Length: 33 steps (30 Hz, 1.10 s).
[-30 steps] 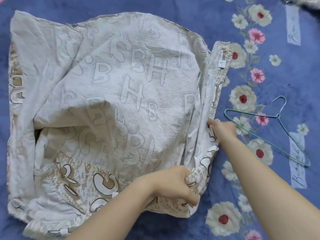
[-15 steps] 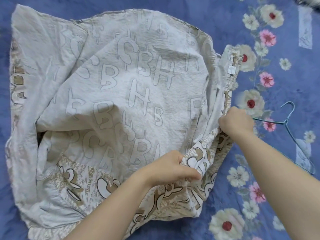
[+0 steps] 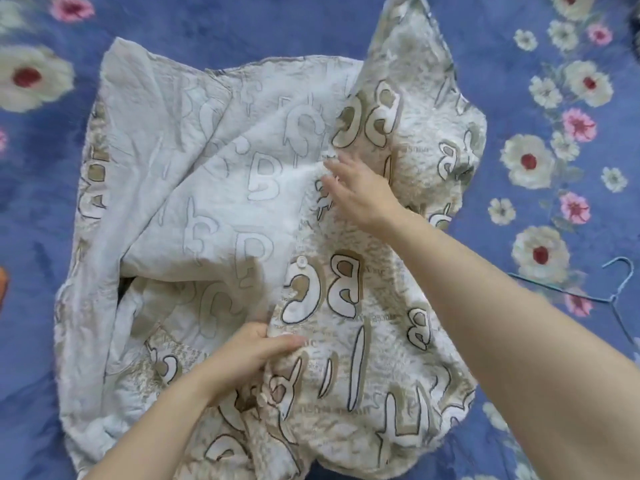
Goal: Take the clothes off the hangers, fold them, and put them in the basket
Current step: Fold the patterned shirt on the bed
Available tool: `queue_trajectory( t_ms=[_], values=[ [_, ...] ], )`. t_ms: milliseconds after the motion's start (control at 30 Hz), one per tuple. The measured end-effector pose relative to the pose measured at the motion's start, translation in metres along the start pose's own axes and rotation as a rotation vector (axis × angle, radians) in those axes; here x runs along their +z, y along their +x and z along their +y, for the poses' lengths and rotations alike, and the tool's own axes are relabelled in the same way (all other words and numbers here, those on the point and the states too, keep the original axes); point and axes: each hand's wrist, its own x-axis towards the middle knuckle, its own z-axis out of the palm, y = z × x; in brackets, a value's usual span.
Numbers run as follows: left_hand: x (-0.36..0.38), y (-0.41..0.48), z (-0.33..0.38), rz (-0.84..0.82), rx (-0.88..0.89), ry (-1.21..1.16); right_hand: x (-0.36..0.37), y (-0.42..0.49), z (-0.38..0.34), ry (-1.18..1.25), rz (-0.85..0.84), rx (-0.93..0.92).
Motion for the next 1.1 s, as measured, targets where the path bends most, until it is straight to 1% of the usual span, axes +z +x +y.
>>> queue_trajectory(
  t_ms=[33, 100, 167, 267, 333, 367, 400, 467, 500, 533, 567, 600, 633, 700, 733, 767, 867, 900, 933, 967, 1033, 1067, 1100],
  values=[
    [-0.007, 0.001, -0.01, 0.03, -0.036, 0.03, 0.012, -0.004, 0.003, -0.032, -0.026, -0.001],
    [-0.016, 0.003, -0.026, 0.056, -0.111, 0.1, 0.031, -0.015, 0.013, -0.062, 0.03, 0.004],
    [-0.015, 0.004, -0.03, 0.034, -0.155, 0.069, 0.037, -0.03, 0.025, -0.071, 0.159, -0.004],
    [-0.007, 0.005, -0.031, -0.04, -0.202, 0.057, 0.029, -0.06, 0.05, 0.041, 0.432, 0.023],
    [-0.004, 0.006, -0.036, -0.024, -0.223, 0.072, 0.022, -0.085, 0.074, 0.096, 0.619, 0.148],
    [-0.004, 0.005, -0.039, -0.028, -0.234, 0.098, 0.021, -0.098, 0.087, 0.112, 0.68, 0.265],
    [-0.002, 0.003, -0.038, -0.042, -0.244, 0.132, 0.021, -0.111, 0.102, 0.112, 0.705, 0.416],
    [0.001, -0.001, -0.04, -0.072, -0.257, 0.178, 0.024, -0.139, 0.133, 0.094, 0.672, 0.787],
    [0.002, -0.003, -0.041, -0.072, -0.264, 0.167, 0.027, -0.153, 0.143, 0.131, 0.637, 0.964],
    [0.003, -0.005, -0.043, -0.078, -0.269, 0.134, 0.032, -0.166, 0.149, 0.214, 0.603, 1.098],
    [0.004, -0.006, -0.047, -0.089, -0.266, 0.089, 0.04, -0.178, 0.151, 0.327, 0.573, 1.171],
    [0.006, -0.007, -0.052, -0.094, -0.266, 0.043, 0.049, -0.187, 0.149, 0.43, 0.539, 1.178],
    [0.007, -0.007, -0.059, -0.106, -0.27, -0.003, 0.06, -0.194, 0.146, 0.499, 0.503, 1.131],
    [0.015, -0.01, -0.071, -0.138, -0.326, -0.07, 0.077, -0.204, 0.14, 0.524, 0.441, 0.996],
    [0.018, -0.012, -0.079, -0.145, -0.366, -0.048, 0.079, -0.208, 0.139, 0.491, 0.45, 0.955],
    [0.021, -0.014, -0.085, -0.17, -0.407, -0.005, 0.076, -0.211, 0.139, 0.456, 0.501, 0.936],
    [0.028, -0.027, -0.108, -0.293, -0.492, 0.074, 0.055, -0.241, 0.148, 0.423, 0.745, 0.964],
    [0.033, -0.032, -0.114, -0.345, -0.495, 0.086, 0.051, -0.256, 0.153, 0.399, 0.779, 0.984],
    [0.039, -0.035, -0.12, -0.367, -0.496, 0.104, 0.05, -0.27, 0.157, 0.365, 0.755, 1.005],
    [0.044, -0.036, -0.127, -0.344, -0.487, 0.154, 0.052, -0.284, 0.16, 0.334, 0.681, 1.032],
    [0.047, -0.033, -0.137, -0.202, -0.418, 0.297, 0.059, -0.3, 0.166, 0.289, 0.479, 1.103],
    [0.048, -0.032, -0.139, -0.154, -0.395, 0.34, 0.06, -0.303, 0.168, 0.274, 0.417, 1.127],
    [0.05, -0.031, -0.138, -0.122, -0.389, 0.343, 0.06, -0.303, 0.168, 0.246, 0.395, 1.138]
  ],
)
